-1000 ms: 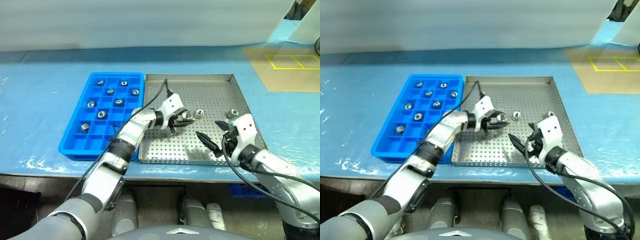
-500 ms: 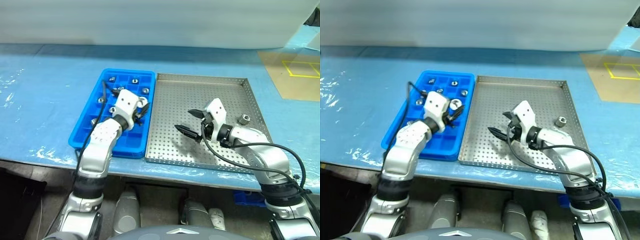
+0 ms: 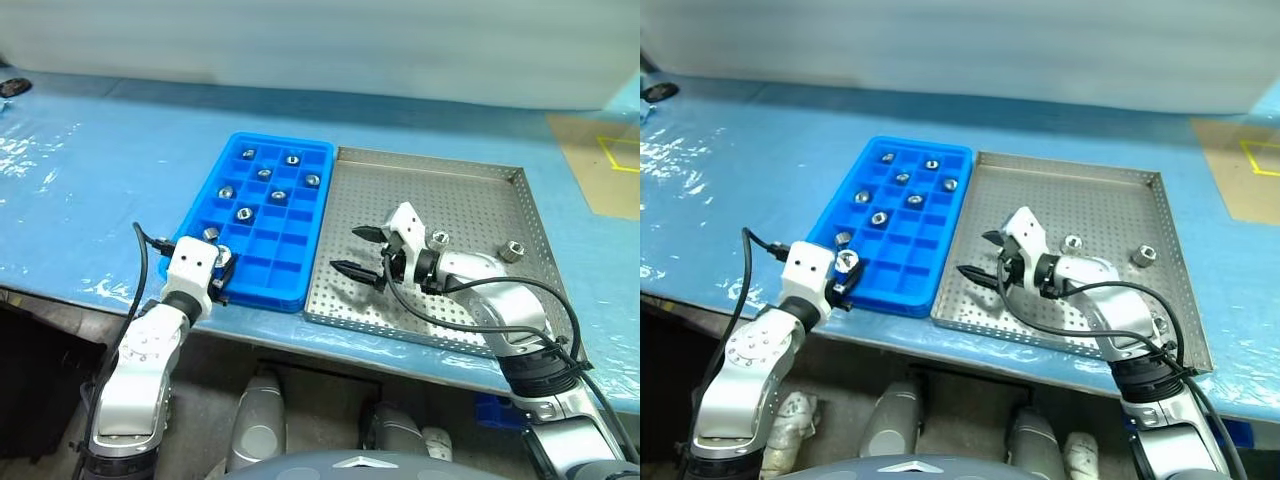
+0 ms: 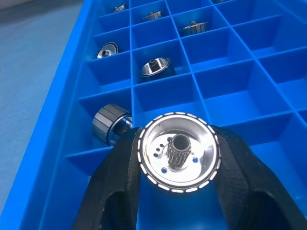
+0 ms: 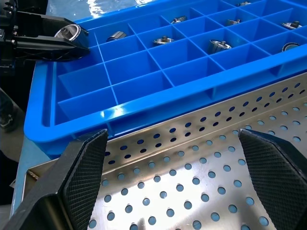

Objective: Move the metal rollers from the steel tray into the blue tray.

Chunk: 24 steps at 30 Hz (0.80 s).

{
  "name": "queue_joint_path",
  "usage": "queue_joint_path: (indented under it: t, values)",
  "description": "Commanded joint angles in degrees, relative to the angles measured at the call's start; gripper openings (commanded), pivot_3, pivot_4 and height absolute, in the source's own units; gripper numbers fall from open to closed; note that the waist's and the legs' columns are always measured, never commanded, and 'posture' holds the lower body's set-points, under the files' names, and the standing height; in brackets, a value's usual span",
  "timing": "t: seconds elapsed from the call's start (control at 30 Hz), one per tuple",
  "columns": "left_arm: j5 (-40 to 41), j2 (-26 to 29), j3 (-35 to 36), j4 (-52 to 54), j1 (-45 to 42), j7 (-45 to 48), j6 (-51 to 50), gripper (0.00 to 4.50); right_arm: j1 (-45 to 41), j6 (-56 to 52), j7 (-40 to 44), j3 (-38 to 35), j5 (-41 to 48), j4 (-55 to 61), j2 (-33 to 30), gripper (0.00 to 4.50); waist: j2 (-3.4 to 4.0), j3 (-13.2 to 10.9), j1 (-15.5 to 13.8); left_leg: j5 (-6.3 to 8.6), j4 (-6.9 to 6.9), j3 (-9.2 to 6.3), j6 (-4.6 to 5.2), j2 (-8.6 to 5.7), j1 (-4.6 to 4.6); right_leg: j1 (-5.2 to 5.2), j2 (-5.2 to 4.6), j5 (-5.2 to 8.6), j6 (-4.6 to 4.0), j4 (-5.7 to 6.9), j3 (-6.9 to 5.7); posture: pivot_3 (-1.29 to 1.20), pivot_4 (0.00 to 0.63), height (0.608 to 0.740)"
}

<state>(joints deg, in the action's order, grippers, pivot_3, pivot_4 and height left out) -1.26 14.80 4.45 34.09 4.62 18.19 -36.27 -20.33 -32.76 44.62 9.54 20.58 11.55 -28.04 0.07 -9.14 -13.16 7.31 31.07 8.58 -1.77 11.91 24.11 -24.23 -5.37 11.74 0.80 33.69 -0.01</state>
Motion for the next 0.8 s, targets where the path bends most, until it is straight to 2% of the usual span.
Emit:
queue_joint_path:
  t: [0.03, 0.17, 0.43, 0.57, 0.7, 0.8]
  values:
    - [0.04, 0.41, 0.41, 0.38, 1.33, -1.17, 1.50, 1.72, -0.75, 1.28, 0.54, -1.18, -0.04, 0.24, -0.31, 4.50, 0.01, 0.00, -0.12, 0.00, 0.00, 0.00, 0.00, 0.00, -0.01, -0.01, 0.03, 0.00, 0.00, 0.00, 0.02, 0.41, 0.150, 0.740]
    - [-0.11, 1.11, 0.25, -3.22, 1.03, -1.58, 3.16, 1.72, -0.27, 1.04, 0.20, -1.45, -0.08, 0.96, -0.22, 4.50, 0.04, 0.02, -0.15, 0.00, -0.03, 0.01, -0.01, 0.03, -0.02, -0.04, 0.09, 0.00, -0.01, -0.01, 0.04, 0.39, 0.150, 0.740]
    - [-0.50, 3.00, -2.28, -12.67, 2.12, -0.48, 10.88, 4.36, 0.44, 0.69, -0.87, -2.33, -0.02, 1.89, -0.41, 4.50, 0.51, 0.33, -0.18, 0.00, -0.03, 0.04, -0.01, -0.05, -0.15, 0.03, 0.02, 0.02, 0.03, -0.01, 0.12, 0.36, 0.150, 0.740]
    - [0.74, 3.07, -6.64, -16.69, -3.75, 3.70, 17.82, 4.36, 0.75, 0.42, -2.17, -3.51, 0.17, 2.38, -0.19, 4.50, 0.87, 0.56, -0.62, 0.00, -0.07, 0.05, -0.01, -0.09, -0.19, 0.07, -0.04, 0.03, 0.05, 0.00, 0.11, 0.33, 0.150, 0.740]
    - [2.21, 0.22, -10.26, -24.83, -14.70, 8.00, 22.89, 4.36, 1.49, -0.19, -5.22, -6.67, 0.33, 4.09, -0.27, 4.50, 1.22, 0.64, -2.29, 0.00, -0.10, 0.11, -0.01, -0.09, -0.19, 0.18, -0.06, -0.02, 0.13, 0.08, 0.13, 0.24, 0.150, 0.740]
    - [3.31, -3.50, -12.53, -32.00, -23.49, 10.61, 23.01, 4.36, 4.54, -2.45, -7.75, -10.56, 1.59, 8.14, -1.31, 4.50, 1.06, 0.54, -2.61, 0.01, -0.32, 0.37, -0.01, -0.10, -0.19, 0.31, -0.09, 0.01, 0.18, 0.04, 0.37, 0.18, 0.150, 0.740]
